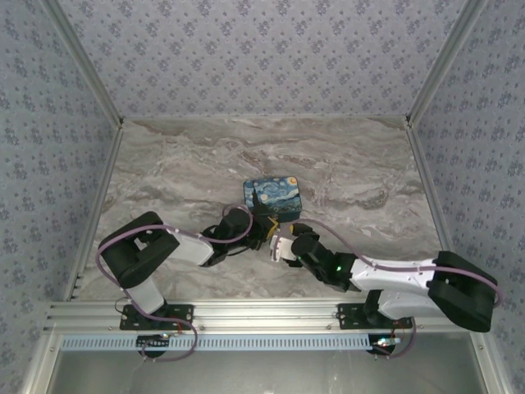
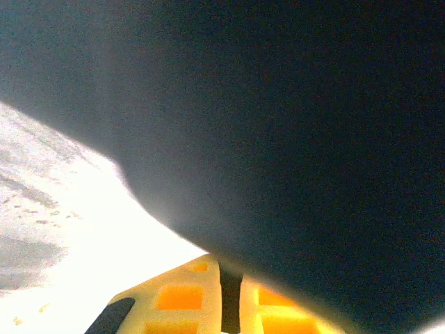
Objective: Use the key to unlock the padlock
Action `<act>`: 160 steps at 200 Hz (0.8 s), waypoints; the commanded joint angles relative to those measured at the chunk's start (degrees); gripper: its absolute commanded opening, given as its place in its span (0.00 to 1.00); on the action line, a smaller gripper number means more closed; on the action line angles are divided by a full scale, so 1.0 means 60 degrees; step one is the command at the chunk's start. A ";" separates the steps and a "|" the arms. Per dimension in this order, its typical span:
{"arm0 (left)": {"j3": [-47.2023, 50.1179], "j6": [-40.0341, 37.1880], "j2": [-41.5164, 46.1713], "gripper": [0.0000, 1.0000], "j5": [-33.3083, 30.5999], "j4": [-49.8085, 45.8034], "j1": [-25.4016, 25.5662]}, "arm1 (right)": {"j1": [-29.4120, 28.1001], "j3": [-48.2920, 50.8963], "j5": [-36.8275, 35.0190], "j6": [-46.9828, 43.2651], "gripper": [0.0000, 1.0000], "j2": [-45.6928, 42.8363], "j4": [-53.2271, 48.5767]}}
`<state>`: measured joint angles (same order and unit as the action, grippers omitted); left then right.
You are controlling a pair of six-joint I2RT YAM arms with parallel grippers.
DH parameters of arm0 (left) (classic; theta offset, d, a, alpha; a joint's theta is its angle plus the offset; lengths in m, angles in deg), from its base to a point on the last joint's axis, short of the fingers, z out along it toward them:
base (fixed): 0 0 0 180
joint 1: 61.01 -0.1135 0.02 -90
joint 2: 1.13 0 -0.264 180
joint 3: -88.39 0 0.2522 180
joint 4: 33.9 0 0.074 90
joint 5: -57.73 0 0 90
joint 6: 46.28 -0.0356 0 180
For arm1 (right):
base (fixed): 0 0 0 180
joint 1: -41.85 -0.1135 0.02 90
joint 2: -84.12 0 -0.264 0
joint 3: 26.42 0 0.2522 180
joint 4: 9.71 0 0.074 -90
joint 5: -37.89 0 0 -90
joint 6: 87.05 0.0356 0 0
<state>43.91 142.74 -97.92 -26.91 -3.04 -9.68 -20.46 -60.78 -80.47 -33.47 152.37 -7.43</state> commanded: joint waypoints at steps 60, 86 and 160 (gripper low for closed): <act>-0.0298 0.0241 0.0156 0.00 0.0352 -0.0464 -0.0014 | 0.0380 -0.0351 0.0409 -0.0425 0.52 0.1205 0.1764; -0.0275 0.0254 0.0136 0.00 0.0373 -0.0428 -0.0007 | 0.0565 -0.0416 0.0736 -0.0430 0.50 0.1179 0.1825; -0.0314 0.0289 0.0034 0.00 0.0439 -0.0347 -0.0011 | 0.0703 -0.0587 0.1053 -0.0348 0.43 0.1535 0.1896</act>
<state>43.28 143.48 -97.92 -25.64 -4.03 -9.68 -16.50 -62.64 -75.18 -35.70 160.44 2.53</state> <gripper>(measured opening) 0.079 0.445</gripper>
